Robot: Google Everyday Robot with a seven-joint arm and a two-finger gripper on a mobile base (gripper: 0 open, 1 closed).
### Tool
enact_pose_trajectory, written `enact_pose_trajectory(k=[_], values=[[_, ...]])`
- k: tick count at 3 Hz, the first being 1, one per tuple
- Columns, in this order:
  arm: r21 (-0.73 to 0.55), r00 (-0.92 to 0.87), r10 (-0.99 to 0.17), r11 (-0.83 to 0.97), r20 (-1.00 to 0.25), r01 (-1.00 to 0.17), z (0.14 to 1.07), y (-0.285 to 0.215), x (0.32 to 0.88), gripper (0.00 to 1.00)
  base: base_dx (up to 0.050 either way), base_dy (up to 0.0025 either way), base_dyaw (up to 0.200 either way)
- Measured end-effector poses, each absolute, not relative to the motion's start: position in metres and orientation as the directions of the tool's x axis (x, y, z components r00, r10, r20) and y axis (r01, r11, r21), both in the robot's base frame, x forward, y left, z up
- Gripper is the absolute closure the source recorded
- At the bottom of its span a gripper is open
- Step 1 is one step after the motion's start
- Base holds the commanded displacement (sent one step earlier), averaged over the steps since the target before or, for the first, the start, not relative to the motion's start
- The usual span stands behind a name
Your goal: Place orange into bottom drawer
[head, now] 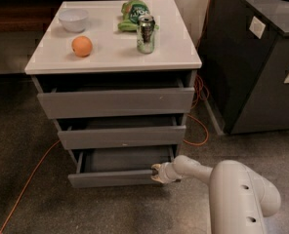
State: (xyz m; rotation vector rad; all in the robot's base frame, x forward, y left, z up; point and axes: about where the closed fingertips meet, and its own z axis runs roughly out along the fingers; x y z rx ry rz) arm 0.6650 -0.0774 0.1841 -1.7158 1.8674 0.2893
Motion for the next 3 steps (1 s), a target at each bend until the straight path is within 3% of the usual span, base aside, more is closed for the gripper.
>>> enact_pose_trajectory(k=[1, 3], values=[[-0.17, -0.038, -0.824, 0.161, -0.565, -0.972, 0.181, -0.074, 0.627, 1.0, 0.0, 0.0, 0.0], [-0.135, -0.055, -0.824, 0.157, -0.564, -0.978, 0.182, -0.072, 0.602, 1.0, 0.0, 0.0, 0.0]])
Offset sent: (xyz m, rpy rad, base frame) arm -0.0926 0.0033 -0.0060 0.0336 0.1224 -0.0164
